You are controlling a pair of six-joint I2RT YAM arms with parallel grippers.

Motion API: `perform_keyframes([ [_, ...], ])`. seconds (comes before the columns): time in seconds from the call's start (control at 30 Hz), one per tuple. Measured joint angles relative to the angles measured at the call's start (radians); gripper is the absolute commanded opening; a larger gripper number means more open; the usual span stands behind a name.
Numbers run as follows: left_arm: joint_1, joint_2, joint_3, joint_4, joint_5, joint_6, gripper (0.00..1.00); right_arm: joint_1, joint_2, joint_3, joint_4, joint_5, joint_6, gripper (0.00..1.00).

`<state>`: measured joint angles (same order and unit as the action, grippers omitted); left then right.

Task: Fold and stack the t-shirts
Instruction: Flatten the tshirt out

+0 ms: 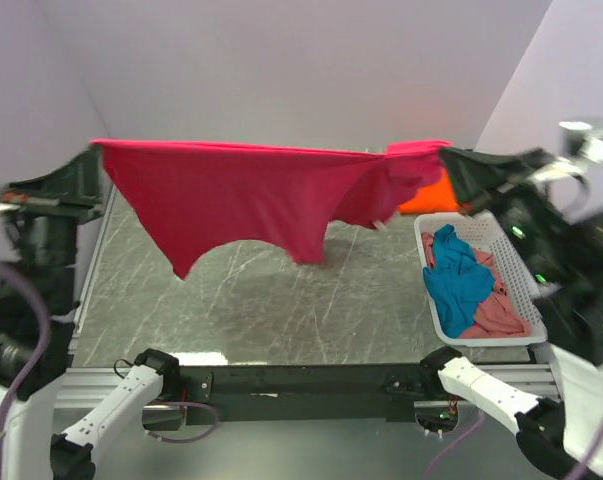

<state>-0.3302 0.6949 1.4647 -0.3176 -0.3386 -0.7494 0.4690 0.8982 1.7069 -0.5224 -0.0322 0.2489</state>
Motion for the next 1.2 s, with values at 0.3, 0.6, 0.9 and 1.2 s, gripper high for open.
perform_keyframes([
  [0.3, -0.001, -0.006, 0.169, 0.042, 0.142, 0.106, 0.01, 0.002, -0.049, 0.19, -0.034, -0.081, -0.064, 0.0],
  [0.6, 0.001, 0.206, 0.082, 0.055, -0.105, 0.129, 0.01, -0.012, 0.187, 0.096, 0.049, 0.098, -0.117, 0.0],
  [0.9, 0.209, 0.933, 0.046, -0.001, -0.202, 0.086, 0.99, -0.116, 0.771, -0.042, 0.209, 0.032, -0.14, 0.52],
  [1.2, 0.274, 1.44, 0.356, -0.257, -0.197, 0.049, 0.99, -0.101, 1.41, 0.47, -0.032, 0.0, -0.145, 0.8],
])
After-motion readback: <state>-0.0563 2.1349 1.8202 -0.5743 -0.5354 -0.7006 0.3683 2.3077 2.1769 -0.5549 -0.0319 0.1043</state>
